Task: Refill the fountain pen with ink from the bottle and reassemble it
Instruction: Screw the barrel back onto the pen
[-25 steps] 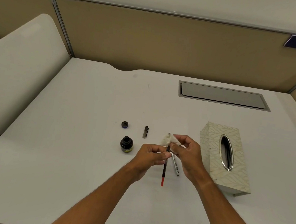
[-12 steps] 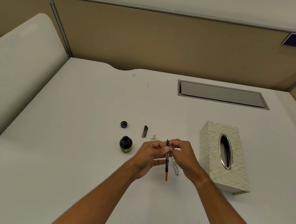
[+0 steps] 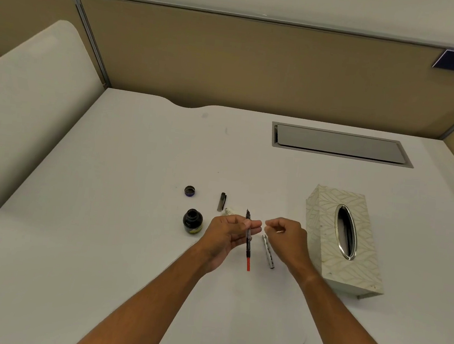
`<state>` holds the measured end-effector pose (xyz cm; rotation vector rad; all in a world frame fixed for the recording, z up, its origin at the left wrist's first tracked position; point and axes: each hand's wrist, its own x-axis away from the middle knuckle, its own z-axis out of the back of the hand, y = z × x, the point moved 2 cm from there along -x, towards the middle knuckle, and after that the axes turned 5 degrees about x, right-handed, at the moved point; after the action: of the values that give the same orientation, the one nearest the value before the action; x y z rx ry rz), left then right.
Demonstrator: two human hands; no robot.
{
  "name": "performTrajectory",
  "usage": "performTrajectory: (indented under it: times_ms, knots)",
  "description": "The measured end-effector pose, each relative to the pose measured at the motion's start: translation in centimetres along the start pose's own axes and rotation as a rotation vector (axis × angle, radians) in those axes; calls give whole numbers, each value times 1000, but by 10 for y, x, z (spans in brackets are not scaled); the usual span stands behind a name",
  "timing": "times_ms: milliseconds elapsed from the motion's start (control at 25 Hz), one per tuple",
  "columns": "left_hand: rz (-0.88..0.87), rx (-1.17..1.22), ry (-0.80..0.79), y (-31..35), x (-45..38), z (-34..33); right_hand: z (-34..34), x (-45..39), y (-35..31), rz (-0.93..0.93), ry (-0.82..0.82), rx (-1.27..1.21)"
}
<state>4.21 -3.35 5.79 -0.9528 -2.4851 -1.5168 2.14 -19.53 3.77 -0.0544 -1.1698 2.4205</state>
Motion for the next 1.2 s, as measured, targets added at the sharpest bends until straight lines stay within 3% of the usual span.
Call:
performTrajectory:
  times_ms: [240,440,560,640,760,920,1200]
  knots:
    - [-9,16,17,0,-3,5,-20,3,32,-35,-79,288]
    - [-2,23,17,-2,-6,5,-23,1,41,-53,-53,286]
    - [-10,54,42,-1,-9,4,-17,5,37,-106,-49,31]
    - [-23,62,65,1,-13,5,-14,9,31,-174,-104,-243]
    - [-34,50,98,4,-17,6,-11,15,21,-168,-219,-440]
    - [-33,89,172,14,-22,7,-5,22,17,-123,-335,-485]
    - [-56,150,241,24,-30,11,-4,29,21,-92,-387,-474]
